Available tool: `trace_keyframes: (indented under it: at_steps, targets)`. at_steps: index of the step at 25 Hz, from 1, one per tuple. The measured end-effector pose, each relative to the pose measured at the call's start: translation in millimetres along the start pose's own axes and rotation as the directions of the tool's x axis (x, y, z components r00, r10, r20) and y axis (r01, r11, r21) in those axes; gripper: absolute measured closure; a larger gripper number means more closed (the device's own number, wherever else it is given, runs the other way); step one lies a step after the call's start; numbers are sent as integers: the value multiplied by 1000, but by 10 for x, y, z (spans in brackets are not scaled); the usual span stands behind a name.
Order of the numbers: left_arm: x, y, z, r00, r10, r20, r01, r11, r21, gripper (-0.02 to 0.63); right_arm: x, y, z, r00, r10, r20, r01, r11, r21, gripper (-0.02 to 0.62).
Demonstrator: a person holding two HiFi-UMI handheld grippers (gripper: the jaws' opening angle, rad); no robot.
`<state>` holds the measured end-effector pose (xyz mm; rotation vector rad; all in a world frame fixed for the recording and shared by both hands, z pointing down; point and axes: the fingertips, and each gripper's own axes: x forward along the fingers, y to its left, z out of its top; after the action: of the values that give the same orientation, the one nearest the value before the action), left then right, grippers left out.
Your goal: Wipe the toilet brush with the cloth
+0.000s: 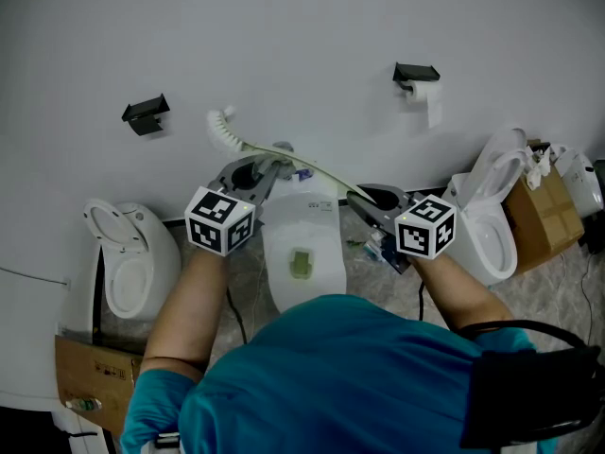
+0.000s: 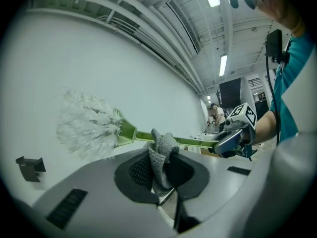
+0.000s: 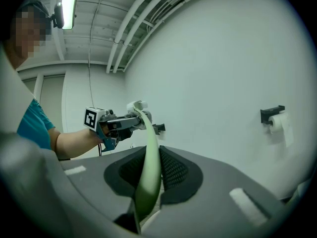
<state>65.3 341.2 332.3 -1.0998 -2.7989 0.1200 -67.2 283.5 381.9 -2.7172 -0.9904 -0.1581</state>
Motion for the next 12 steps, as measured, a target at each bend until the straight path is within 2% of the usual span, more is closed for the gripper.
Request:
trace_keyframes:
  at_steps: [8, 12]
  targets:
    - [-5, 17, 8, 1000, 7, 17, -6, 1000, -28, 569, -41, 2, 16, 1000, 2, 13, -2, 1000, 12, 535]
    - [0, -13, 24, 999, -3, 47, 5, 999, -51, 569, -37, 30, 62, 998, 46, 47, -51, 993, 105, 535]
